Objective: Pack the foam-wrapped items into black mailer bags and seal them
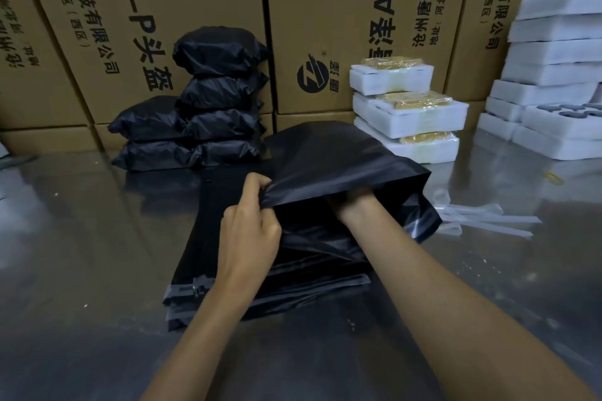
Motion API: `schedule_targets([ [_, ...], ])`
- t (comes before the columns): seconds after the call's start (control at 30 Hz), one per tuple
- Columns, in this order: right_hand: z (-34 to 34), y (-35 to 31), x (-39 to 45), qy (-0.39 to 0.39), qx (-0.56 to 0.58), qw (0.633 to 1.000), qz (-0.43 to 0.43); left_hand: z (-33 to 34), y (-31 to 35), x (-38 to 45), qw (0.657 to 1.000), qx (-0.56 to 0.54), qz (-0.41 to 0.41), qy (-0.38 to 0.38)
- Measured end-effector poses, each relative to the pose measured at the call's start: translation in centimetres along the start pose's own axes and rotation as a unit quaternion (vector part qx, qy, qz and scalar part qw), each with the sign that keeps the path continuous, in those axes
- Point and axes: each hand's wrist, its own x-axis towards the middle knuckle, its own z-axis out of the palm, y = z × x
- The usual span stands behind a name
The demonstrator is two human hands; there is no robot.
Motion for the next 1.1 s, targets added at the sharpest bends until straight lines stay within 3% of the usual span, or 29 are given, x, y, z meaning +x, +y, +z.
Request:
schedule_targets([
  [0.03,-0.1,0.1,-0.2,0.003,-0.008,1.0,-0.021,-0.1,-0.1,0.2,1.0,-0.003,-0.006,0.01],
  [0.1,-0.1,0.6,-0.7,-0.009,0.037,0.999,0.035,-0.6,-0.5,0.3,0.999,0.001,-0.007,0.034],
  [0.23,-0.4,1.7,-0.9,-0.01,-0.04,0.999,0.009,-2.6,-1.7,-0.8,0.996,0.042,0.047,0.058],
  [0.3,-0.1,2.0,-1.2,-0.032,-0.055,0.998,0.021,-3.1,-2.7,-1.6,0.996,0.067,0.036,0.053],
  [0.43,-1.1,2.4,-2.1,-0.021,-0.223,0.967,0.122,-4.0,-5.4,-2.4,0.994,0.103,-0.029,0.02],
  [0.53,-4.0,2.2,-3.2,-0.03,-0.278,0.94,0.194,-4.8,-7.1,-2.9,0.99,0.101,-0.085,-0.053],
  [0.63,-5.1,1.6,-4.2,-0.072,-0.404,0.887,0.211,-5.3,-7.5,-4.0,0.977,0.055,-0.148,-0.145],
  [0.77,-5.3,1.2,-7.7,-0.143,-0.639,0.742,0.146,-6.9,-7.7,-4.7,0.955,0.049,-0.16,-0.244],
  [0.87,-5.6,-1.6,-11.0,-0.206,-0.691,0.682,0.12,-9.2,-7.4,-3.9,0.935,0.032,-0.154,-0.318],
  [0.9,-5.5,-3.2,-12.0,-0.221,-0.684,0.683,0.128,-10.1,-6.9,-3.4,0.936,0.017,-0.15,-0.319],
  [0.97,-4.7,-6.8,-13.1,-0.209,-0.651,0.721,0.108,-11.3,-5.5,-1.6,0.951,-0.023,-0.129,-0.279],
  [1.03,-3.4,-9.3,-12.6,-0.156,-0.626,0.764,0.005,-10.8,-3.7,1.1,0.958,-0.11,-0.134,-0.23],
  [1.1,-1.5,-9.8,-10.2,-0.098,-0.603,0.781,-0.131,-8.0,-2.2,4.6,0.956,-0.171,-0.151,-0.184],
])
